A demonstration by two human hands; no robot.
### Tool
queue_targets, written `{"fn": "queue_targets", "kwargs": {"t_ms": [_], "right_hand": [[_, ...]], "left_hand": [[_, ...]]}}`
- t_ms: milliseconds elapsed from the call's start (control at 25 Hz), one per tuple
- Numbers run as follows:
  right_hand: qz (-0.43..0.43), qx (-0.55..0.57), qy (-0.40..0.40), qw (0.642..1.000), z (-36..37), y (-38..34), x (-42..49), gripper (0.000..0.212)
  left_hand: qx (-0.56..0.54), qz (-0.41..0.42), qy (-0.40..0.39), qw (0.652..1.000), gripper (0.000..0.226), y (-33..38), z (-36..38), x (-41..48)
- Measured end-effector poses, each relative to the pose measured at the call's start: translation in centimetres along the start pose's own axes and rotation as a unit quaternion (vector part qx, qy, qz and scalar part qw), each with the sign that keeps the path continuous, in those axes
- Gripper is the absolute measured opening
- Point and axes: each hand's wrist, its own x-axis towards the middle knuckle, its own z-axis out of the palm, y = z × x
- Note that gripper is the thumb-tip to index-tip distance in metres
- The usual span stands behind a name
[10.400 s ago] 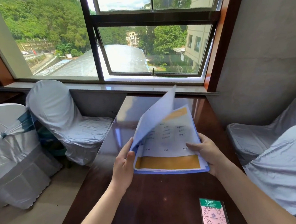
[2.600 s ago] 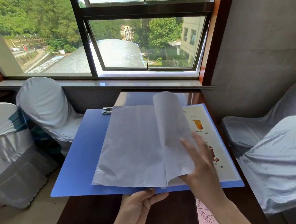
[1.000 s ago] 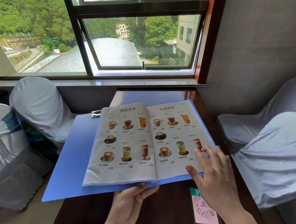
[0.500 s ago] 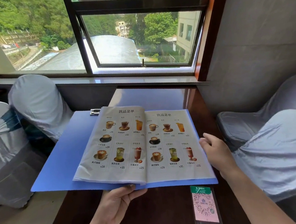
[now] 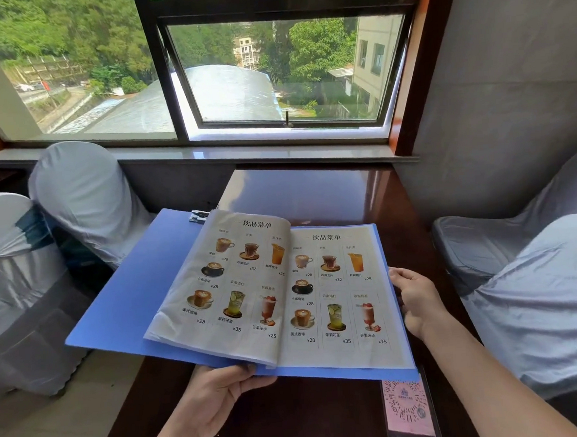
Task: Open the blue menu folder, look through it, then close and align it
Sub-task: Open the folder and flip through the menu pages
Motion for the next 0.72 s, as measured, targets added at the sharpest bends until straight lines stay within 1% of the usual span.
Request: {"fn": "queue_targets", "kwargs": {"t_ms": [120,240,320,440,720], "right_hand": [[0.018,0.035,-0.011,0.999,0.1,0.2,0.3,0.019],[0.02,0.046,-0.018,0.999,0.3,0.4,0.4,0.019],[0.016,0.043,-0.013,0.999,0.6,0.6,0.3,0.018],[0.0,0.028,0.0,1.0,0.8,0.8,0.4,0.016],[-0.009,0.021,-0.001,1.0,1.2,0.6,0.1,0.016]], "left_hand": [[-0.001,-0.003,0.011,1.0,0.05,0.3,-0.2,0.2],[0.0,0.002,0.021,1.0,0.065,0.5,-0.3,0.3],[0.006,-0.002,0.024,1.0,0.07,0.5,-0.4,0.3],[0.008,-0.013,0.027,1.0,0.07,0.2,-0.4,0.2],[-0.013,-0.024,0.03,0.999,0.075,0.0,-1.1,0.3]]}}
